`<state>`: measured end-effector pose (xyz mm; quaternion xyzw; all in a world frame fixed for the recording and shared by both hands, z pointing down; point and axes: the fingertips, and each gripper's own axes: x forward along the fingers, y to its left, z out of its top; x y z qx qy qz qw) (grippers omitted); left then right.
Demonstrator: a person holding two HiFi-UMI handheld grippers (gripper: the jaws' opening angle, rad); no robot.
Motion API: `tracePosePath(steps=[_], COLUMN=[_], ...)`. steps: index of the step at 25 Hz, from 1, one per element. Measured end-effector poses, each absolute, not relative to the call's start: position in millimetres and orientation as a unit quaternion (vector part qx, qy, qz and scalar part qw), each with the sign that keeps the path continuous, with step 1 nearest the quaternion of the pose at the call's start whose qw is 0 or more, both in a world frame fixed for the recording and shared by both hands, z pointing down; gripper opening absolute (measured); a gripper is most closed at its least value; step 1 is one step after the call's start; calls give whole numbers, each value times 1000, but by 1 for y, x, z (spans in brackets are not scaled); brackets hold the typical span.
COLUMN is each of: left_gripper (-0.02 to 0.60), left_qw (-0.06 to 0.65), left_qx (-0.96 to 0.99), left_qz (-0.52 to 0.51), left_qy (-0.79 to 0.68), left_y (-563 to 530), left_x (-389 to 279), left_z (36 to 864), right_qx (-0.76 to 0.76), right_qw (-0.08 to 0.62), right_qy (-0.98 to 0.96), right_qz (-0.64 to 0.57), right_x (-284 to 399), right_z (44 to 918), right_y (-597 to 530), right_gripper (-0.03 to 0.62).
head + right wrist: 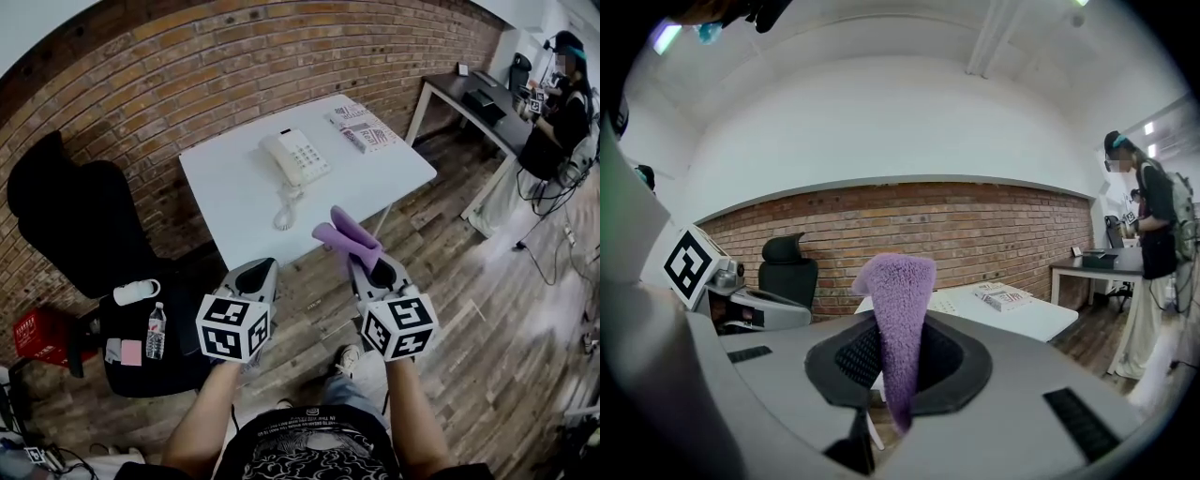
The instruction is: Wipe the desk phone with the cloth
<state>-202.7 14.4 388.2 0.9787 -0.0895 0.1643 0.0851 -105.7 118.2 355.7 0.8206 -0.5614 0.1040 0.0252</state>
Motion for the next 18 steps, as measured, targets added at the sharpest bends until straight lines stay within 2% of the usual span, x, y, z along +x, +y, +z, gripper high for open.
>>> tracePosePath(steps=[10,18], left_gripper=[6,6], left_qw=[91,88], left_qx=[974,967], left_qz=[167,173], left_qy=[-127,-165], left_y=[6,-1], left_x=[-99,-47], left_z=[383,382], right_qx=[792,768], right_qw=[30,22], right_qy=[-600,-629], right_qz=[113,119], right_x=[-2,59], right_z=[356,360], right_y=[101,91], right_gripper=[46,46])
